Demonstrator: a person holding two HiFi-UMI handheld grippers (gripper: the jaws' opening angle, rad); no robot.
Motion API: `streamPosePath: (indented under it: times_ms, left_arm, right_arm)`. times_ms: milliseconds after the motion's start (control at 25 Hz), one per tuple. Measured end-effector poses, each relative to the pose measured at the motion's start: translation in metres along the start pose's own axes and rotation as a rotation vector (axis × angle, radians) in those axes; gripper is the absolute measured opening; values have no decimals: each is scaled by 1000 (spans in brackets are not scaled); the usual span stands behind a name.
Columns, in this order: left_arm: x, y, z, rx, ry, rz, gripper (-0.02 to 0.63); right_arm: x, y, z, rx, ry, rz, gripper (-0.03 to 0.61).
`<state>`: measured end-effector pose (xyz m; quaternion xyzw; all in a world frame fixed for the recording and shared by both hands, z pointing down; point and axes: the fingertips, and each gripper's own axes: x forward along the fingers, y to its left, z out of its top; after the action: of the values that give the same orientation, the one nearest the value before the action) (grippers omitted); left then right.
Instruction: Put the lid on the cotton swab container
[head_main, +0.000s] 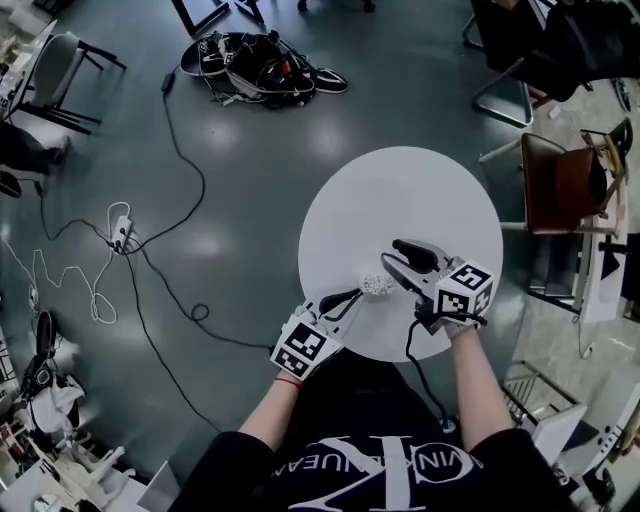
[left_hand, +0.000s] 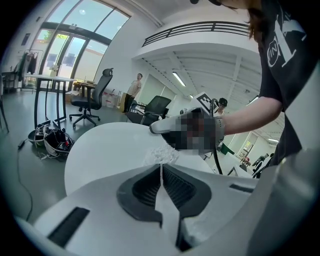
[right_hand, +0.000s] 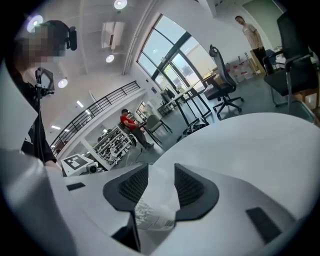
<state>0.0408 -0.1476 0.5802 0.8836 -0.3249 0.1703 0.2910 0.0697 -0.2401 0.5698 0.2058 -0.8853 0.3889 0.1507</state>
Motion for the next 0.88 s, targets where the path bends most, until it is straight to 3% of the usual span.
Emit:
streamPosePath:
  times_ms: [560, 880]
  left_arm:
    - [-2, 0, -3, 3, 27, 8, 11]
    - [-4, -3, -5, -2, 36, 28, 11]
  right_arm:
    - [-17, 33, 2, -141, -1, 84, 158]
    - [-26, 60, -16, -291, 88, 119, 156]
